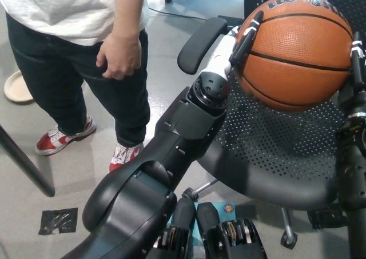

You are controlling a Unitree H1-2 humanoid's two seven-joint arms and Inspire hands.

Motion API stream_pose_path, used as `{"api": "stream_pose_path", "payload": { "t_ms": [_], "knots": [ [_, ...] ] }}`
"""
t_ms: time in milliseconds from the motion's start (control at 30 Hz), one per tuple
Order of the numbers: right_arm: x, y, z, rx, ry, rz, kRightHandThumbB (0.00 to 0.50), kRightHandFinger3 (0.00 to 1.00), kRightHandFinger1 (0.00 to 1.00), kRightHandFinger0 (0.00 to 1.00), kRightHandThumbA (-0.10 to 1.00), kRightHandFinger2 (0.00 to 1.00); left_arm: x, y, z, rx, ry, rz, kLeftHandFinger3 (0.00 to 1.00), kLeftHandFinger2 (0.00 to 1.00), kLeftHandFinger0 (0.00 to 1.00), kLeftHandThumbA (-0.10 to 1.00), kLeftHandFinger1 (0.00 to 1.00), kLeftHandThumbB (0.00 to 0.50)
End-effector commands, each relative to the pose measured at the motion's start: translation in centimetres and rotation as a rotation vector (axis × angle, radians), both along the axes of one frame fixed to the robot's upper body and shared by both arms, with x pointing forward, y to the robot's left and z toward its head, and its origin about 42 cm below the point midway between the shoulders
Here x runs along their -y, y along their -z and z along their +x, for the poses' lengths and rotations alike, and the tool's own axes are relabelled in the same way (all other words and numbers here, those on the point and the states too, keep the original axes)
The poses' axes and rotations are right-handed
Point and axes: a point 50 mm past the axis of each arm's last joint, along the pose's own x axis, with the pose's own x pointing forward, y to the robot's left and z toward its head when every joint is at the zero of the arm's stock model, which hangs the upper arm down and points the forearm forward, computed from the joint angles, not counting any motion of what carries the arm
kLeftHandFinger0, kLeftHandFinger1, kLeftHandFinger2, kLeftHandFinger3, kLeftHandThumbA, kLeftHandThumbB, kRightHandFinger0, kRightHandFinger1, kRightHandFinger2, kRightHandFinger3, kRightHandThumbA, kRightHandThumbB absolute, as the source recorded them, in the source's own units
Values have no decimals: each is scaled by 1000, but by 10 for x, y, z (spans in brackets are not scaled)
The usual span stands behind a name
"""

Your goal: The robot grabs the basketball from a person using both hands and then drops it on the black chair in the front

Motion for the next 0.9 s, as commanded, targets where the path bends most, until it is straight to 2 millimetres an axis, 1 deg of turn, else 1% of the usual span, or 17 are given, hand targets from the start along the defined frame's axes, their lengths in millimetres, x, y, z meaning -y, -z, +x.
{"api": "stream_pose_path", "payload": {
  "t_ms": [0, 67, 100, 167, 200, 233, 333, 367, 400, 467, 533, 567, 633, 700, 767, 833, 867],
  "knots": [
    [-31, -56, 27, 42, -124, -226, 250, 1000, 1000, 1000, 1000, 1000, 59, -54, -14, 118, 230, 10, 1000, 1000, 1000, 1000, 1000, 222],
    [-9, -59, 33, 43, -92, -280, 284, 1000, 1000, 1000, 1000, 1000, 44, -55, -6, 116, 200, 7, 1000, 1000, 1000, 1000, 1000, 251],
    [6, -62, 36, 38, -73, -332, 287, 1000, 1000, 1000, 1000, 1000, 35, -56, -1, 123, 184, 13, 1000, 1000, 1000, 1000, 1000, 257],
    [25, -70, 38, 36, -47, -345, 303, 1000, 1000, 1000, 1000, 1000, 22, -57, 6, 125, 164, 23, 1000, 1000, 1000, 1000, 1000, 272],
    [35, -75, 39, 32, -37, -357, 312, 1000, 1000, 1000, 1000, 1000, 16, -58, 9, 124, 156, 23, 1000, 1000, 1000, 1000, 1000, 292],
    [38, -78, 39, 32, -34, -363, 315, 1000, 1000, 1000, 1000, 1000, 13, -59, 10, 125, 152, 22, 1000, 1000, 1000, 1000, 1000, 297],
    [55, -103, 40, 64, -25, -410, 307, 1000, 1000, 1000, 1000, 1000, -4, -68, 19, 141, 130, 30, 1000, 1000, 1000, 1000, 1000, 287],
    [58, -109, 40, 93, -12, -409, 285, 1000, 1000, 1000, 1000, 1000, -8, -71, 21, 139, 125, 2, 1000, 1000, 1000, 1000, 1000, 278],
    [61, -115, 39, 96, -6, -409, 296, 1000, 1000, 1000, 1000, 1000, -10, -73, 22, 135, 122, -18, 1000, 1000, 1000, 1000, 1000, 289],
    [66, -129, 37, 139, 3, -412, 296, 1000, 1000, 1000, 1000, 1000, -15, -80, 25, 141, 125, -24, 1000, 1000, 1000, 1000, 1000, 295],
    [68, -136, 36, 143, 24, -409, 317, 1000, 1000, 1000, 1000, 1000, -17, -84, 26, 149, 125, -14, 1000, 1000, 1000, 1000, 1000, 310],
    [68, -142, 34, 150, 26, -403, 349, 1000, 1000, 1000, 1000, 1000, -19, -87, 27, 155, 124, -5, 1000, 1000, 1000, 1000, 1000, 318],
    [68, -144, 32, 155, 20, -407, 372, 1000, 1000, 1000, 1000, 1000, -19, -90, 27, 168, 133, -5, 1000, 1000, 1000, 1000, 1000, 328],
    [66, -146, 30, 172, 25, -409, 376, 1000, 1000, 1000, 1000, 1000, -19, -92, 27, 169, 138, -15, 1000, 1000, 1000, 1000, 1000, 332],
    [63, -146, 25, 187, 17, -409, 380, 1000, 1000, 1000, 1000, 1000, -20, -92, 26, 181, 151, -22, 1000, 1000, 1000, 1000, 1000, 321],
    [60, -147, 23, 212, 2, -397, 356, 1000, 1000, 1000, 1000, 1000, -22, -92, 26, 180, 158, -30, 1000, 1000, 1000, 1000, 1000, 313],
    [57, -148, 17, 235, -1, -403, 353, 1000, 1000, 1000, 1000, 1000, -25, -91, 25, 185, 168, -36, 1000, 1000, 1000, 1000, 1000, 311]
  ]
}}
